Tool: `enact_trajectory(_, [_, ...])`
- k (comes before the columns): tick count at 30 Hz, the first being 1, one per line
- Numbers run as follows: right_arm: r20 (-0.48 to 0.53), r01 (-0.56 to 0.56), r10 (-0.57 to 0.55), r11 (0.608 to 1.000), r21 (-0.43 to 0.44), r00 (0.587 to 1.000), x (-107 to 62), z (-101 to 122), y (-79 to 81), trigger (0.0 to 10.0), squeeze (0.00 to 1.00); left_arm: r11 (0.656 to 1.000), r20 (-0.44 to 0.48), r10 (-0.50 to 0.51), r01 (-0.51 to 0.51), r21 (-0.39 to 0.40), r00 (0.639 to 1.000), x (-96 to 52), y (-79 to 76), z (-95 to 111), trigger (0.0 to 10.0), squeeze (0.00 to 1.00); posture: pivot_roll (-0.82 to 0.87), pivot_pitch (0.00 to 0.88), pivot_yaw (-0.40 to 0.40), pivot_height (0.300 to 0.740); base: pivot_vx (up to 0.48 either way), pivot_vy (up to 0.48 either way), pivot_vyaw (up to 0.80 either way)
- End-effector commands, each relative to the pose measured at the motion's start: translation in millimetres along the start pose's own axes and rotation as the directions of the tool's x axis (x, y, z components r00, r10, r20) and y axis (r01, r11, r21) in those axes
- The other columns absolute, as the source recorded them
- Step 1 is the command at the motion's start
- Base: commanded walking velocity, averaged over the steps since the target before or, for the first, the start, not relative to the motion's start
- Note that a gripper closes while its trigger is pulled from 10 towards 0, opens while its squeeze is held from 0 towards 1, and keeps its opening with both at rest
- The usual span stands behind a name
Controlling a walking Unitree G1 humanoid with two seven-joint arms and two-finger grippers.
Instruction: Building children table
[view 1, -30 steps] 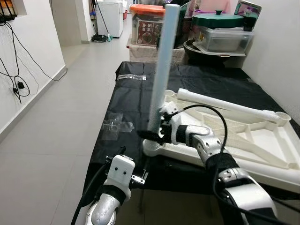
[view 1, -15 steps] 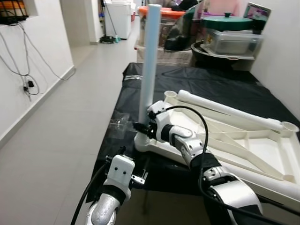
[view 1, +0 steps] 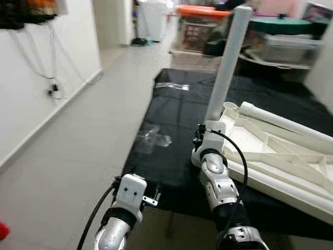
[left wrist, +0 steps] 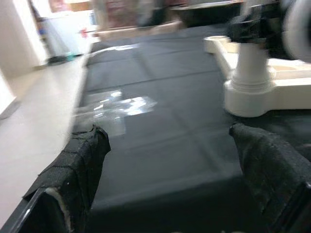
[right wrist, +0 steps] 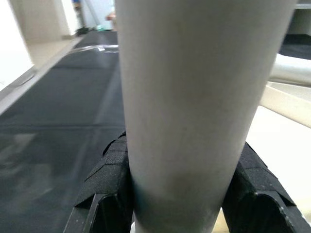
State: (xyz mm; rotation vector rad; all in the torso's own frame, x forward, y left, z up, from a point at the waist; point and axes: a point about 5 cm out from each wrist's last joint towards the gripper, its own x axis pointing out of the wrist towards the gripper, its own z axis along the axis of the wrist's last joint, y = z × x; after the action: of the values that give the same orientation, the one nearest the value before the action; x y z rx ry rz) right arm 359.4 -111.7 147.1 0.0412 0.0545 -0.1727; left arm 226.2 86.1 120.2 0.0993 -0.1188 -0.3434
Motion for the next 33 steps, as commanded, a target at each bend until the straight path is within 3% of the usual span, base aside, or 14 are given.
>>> enact_trajectory(1, [0.014, -0.061, 0.059, 0.993, 0.097, 0.998, -11.8, 0, 33.1, 1.3, 0.0, 1.0, -0.01, -0.011, 0.011, 0.0, 1.0, 0.2, -2.3, -2, 10.0, 0.0, 0.05, 0.0, -0.087, 0.74, 0.0, 0.0, 0.0])
enact_trajectory(2, [0.043, -0.179, 0.176, 0.979, 0.094, 0.983, -11.6, 4, 44.3, 10.0, 0.0, 1.0, -0.01, -0.012, 0.012, -0.001, 1.0, 0.4, -2.5, -2, 10.0, 0.0, 0.04, 0.0, -0.088, 0.74, 0.0, 0.0, 0.0])
enact_trajectory(5, [0.069, -0.252, 0.246, 0.962, 0.103, 0.967, -11.7, 7, 49.5, 10.0, 0.0, 1.0, -0.01, -0.013, 0.013, -0.002, 1.0, 0.6, -2.5, -2, 10.0, 0.0, 0.04, 0.0, -0.084, 0.74, 0.0, 0.0, 0.0])
enact_trajectory(6, [0.084, -0.309, 0.301, 0.945, 0.103, 0.95, -13.3, 8, 51.9, 10.0, 1.0, 1.0, -0.01, -0.013, 0.013, -0.003, 1.0, 0.8, -2.8, -2, 10.0, 0.0, 0.04, 0.0, -0.087, 0.74, 0.0, 0.0, 0.0])
enact_trajectory(10, [0.09, -0.489, 0.483, 0.869, 0.079, 0.871, -13.5, 10, 54.2, 10.0, 1.0, 1.0, -0.01, -0.015, 0.015, -0.004, 1.0, 1.5, -3.1, -2, 10.0, 0.0, 0.04, 0.0, -0.088, 0.74, 0.0, 0.0, 0.0])
enact_trajectory(11, [0.072, -0.577, 0.573, 0.81, 0.102, 0.816, -11.2, 9, 52.9, 10.0, 0.0, 1.0, -0.009, -0.016, 0.016, -0.005, 1.0, 1.7, -3.3, -2, 10.0, 0.0, 0.04, 0.0, -0.087, 0.74, 0.0, 0.0, 0.0])
enact_trajectory(12, [0.072, -0.577, 0.573, 0.81, 0.102, 0.816, -11.2, 9, 52.9, 10.0, 0.0, 1.0, -0.009, -0.016, 0.016, -0.005, 1.0, 1.7, -3.3, -2, 10.0, 0.0, 0.04, 0.0, -0.087, 0.74, 0.0, 0.0, 0.0])
enact_trajectory(16, [0.007, -0.794, 0.796, 0.602, 0.09, 0.605, -4.6, 10, 43.4, 10.0, 0.0, 1.0, -0.009, -0.017, 0.017, -0.006, 1.0, 2.3, -3.6, -2, 10.0, 0.0, 0.04, 0.0, -0.085, 0.74, 0.0, 0.0, 0.0])
enact_trajectory(17, [0.007, -0.794, 0.796, 0.602, 0.09, 0.605, -4.6, 10, 43.4, 10.0, 0.0, 1.0, -0.009, -0.017, 0.017, -0.006, 1.0, 2.3, -3.6, -2, 10.0, 0.0, 0.04, 0.0, -0.085, 0.74, 0.0, 0.0, 0.0])
enact_trajectory(19, [-0.045, -0.865, 0.866, 0.499, 0.054, 0.498, 0.0, 14, 37.9, 10.0, 0.0, 1.0, -0.009, -0.018, 0.018, -0.006, 1.0, 2.3, -3.6, -2, 10.0, 0.0, 0.04, 0.0, -0.084, 0.74, 0.0, 0.0, 0.0])
enact_trajectory(20, [-0.045, -0.865, 0.866, 0.499, 0.054, 0.498, 0.0, 14, 37.9, 10.0, 0.0, 1.0, -0.009, -0.018, 0.018, -0.006, 1.0, 2.3, -3.6, -2, 10.0, 0.0, 0.04, 0.0, -0.084, 0.74, 0.0, 0.0, 0.0])
enact_trajectory(23, [-0.082, -0.925, 0.924, 0.377, 0.042, 0.373, 5.6, 25, 37.5, 10.0, 0.0, 1.0, -0.008, -0.018, 0.018, -0.005, 1.0, 2.3, -3.6, -1, 10.0, 0.0, 0.05, 0.0, -0.092, 0.74, 0.0, 0.0, 0.0])
enact_trajectory(29, [-0.025, -0.942, 0.943, 0.334, 0.031, 0.333, 6.7, 41, 54.8, 10.0, 0.0, 1.0, -0.007, -0.011, 0.011, -0.003, 1.0, 1.4, -2.7, -1, 10.0, 0.0, 0.06, 0.0, -0.094, 0.74, 0.0, 0.0, 0.0])
enact_trajectory(33, [0.003, -0.939, 0.939, 0.342, 0.039, 0.343, 4.1, 37, 61.4, 10.0, 0.0, 1.0, -0.007, -0.011, 0.011, -0.003, 1.0, 1.2, -2.7, 0, 10.0, 0.0, 0.06, 0.0, -0.095, 0.74, 0.0, 0.0, 0.0])
